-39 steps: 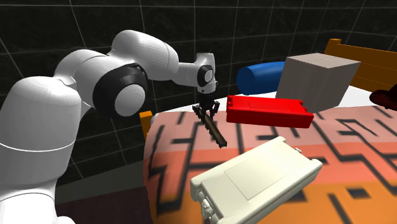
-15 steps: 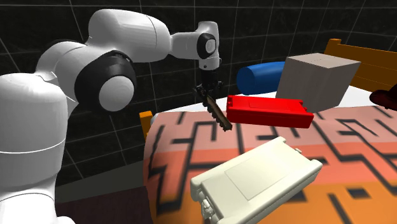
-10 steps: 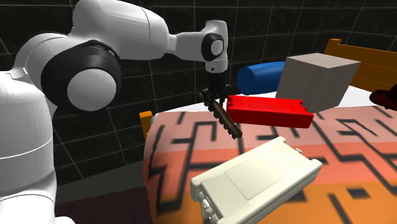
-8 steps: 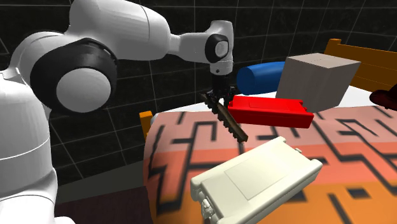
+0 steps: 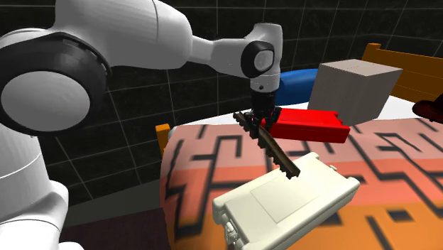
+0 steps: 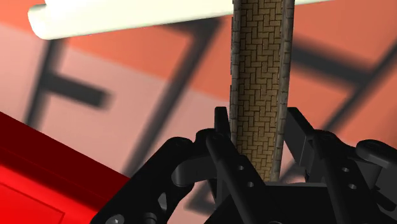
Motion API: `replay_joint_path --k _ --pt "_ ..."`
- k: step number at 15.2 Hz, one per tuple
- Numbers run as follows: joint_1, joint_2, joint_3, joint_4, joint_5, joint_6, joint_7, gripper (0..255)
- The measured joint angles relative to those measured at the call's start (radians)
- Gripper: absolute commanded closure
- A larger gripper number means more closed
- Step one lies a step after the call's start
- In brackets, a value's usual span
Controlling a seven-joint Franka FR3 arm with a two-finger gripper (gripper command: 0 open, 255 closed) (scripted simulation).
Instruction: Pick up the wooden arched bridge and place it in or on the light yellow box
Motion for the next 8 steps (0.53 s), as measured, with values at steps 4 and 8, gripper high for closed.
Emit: replay_joint_path --k 4,8 --pt "-0.064 -0.03 -0.035 -0.026 0.017 0.008 -0.1 255" --pt "-0.121 -0.042 -0.069 -0.034 0.03 0.012 -0.194 255"
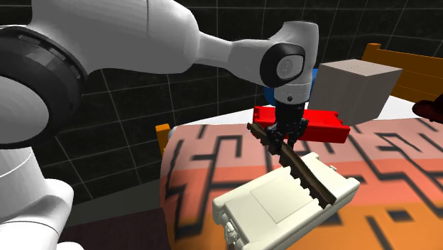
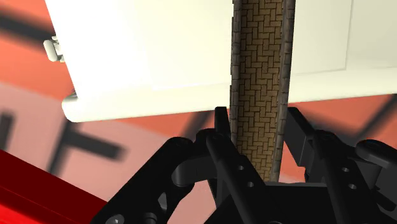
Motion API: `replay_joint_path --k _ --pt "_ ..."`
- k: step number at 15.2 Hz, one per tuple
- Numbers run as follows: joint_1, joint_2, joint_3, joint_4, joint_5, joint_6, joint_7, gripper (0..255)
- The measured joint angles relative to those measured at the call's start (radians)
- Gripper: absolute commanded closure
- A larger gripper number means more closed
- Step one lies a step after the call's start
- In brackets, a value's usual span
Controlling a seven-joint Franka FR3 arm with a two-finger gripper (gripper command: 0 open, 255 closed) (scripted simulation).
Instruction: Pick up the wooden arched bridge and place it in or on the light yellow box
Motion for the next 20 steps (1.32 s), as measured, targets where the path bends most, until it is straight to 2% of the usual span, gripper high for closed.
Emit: replay_joint_path --k 5,20 --pt "-0.062 0.006 -0.039 0.01 0.01 0.005 -0.104 255" --pt "-0.067 0.053 -0.046 -0.121 -0.004 0.182 -0.095 255"
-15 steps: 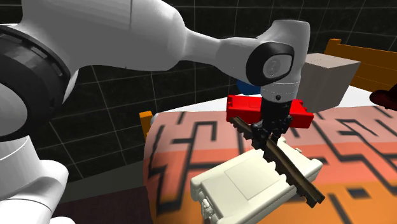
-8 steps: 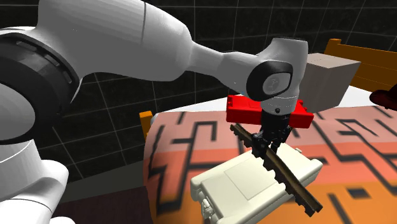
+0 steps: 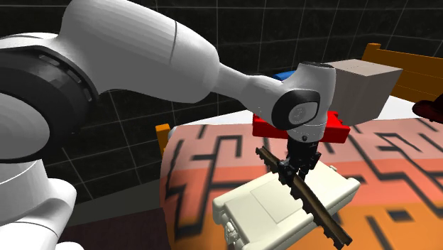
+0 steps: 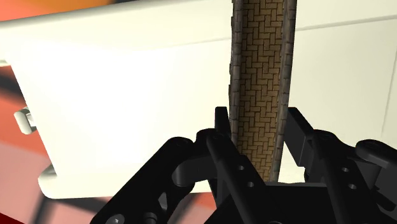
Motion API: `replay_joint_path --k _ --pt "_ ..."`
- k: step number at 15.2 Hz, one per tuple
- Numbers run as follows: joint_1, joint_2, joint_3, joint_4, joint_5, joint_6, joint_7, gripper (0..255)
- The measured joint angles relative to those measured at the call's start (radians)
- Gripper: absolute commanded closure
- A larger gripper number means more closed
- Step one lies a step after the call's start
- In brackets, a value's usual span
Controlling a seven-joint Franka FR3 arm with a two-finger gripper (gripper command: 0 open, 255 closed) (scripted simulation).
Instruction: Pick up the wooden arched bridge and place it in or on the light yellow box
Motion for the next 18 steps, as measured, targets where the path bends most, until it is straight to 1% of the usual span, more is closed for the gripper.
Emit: replay_joint_path --k 3,8,9,15,18 --pt "0.0 0.009 -0.001 -0.016 -0.003 0.026 0.003 255" --pt "0.0 0.009 -0.001 -0.017 -0.004 0.028 0.004 255" --pt "0.0 0.01 -0.001 -0.018 -0.003 0.029 0.004 0" --pt "0.0 0.01 -0.001 -0.018 -0.003 0.029 0.004 0" --pt "0.003 -0.009 0.002 0.031 0.003 -0.037 0.0 0"
